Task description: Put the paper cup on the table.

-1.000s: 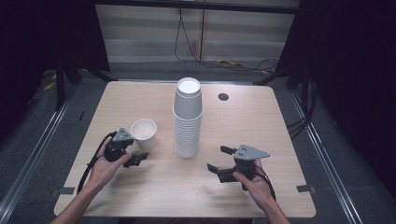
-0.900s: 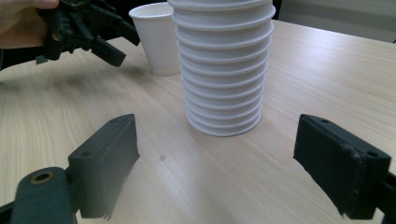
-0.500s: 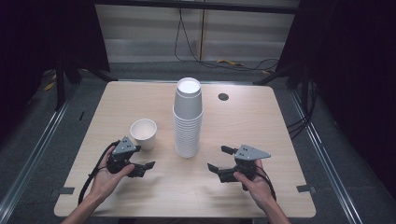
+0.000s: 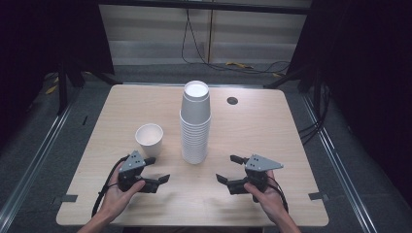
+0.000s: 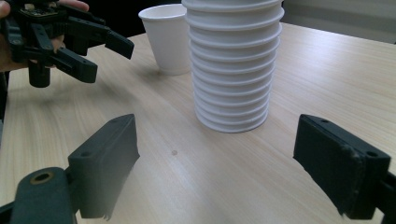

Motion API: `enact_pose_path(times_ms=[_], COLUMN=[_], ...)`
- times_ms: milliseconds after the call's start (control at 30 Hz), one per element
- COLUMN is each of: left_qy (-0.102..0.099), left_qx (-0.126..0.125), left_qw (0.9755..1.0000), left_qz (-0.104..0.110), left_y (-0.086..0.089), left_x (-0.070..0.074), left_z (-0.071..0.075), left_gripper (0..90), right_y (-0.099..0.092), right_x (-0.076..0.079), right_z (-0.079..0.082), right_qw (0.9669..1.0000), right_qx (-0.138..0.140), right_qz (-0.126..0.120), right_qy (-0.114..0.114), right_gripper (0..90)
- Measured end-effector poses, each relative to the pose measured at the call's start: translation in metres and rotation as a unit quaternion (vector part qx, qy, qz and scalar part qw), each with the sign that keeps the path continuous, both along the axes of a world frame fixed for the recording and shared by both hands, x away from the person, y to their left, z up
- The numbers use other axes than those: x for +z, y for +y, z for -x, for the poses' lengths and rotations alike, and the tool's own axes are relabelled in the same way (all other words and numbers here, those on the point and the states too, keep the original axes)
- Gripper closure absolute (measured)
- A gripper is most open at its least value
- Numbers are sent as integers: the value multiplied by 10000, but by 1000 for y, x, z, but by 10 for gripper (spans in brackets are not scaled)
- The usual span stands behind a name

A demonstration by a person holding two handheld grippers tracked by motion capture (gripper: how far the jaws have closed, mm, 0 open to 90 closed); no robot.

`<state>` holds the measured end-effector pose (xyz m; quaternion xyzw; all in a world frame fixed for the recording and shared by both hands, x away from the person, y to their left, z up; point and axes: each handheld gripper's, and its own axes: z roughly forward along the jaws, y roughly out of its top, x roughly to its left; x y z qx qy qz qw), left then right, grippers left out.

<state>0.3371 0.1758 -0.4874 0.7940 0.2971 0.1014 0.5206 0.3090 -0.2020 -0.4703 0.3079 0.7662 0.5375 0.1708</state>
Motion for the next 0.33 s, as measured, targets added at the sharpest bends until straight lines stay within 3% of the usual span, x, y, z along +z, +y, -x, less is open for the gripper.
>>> enact_pose_path(times_ms=[33, 100, 200, 333], left_qy=[41, -117, -51, -96], left_qx=[-40, -3, -11, 159], left_qw=[9999, 9999, 9998, 9998], left_qz=[87, 76, 215, 5], left_y=[-1, -1, 2, 5], left_x=[-1, 0, 1, -7], left_z=[1, 3, 4, 7], left_gripper=[158, 158, 157, 158], right_y=[0, 2, 1, -2], right_x=[1, 3, 2, -5], right_z=[2, 5, 10, 7], right_qw=[10000, 10000, 10000, 9999], right_qx=[-26, -16, 23, -83], right_qz=[-14, -47, -2, 43], right_qy=[-13, -47, -52, 63], right_gripper=[137, 136, 135, 135])
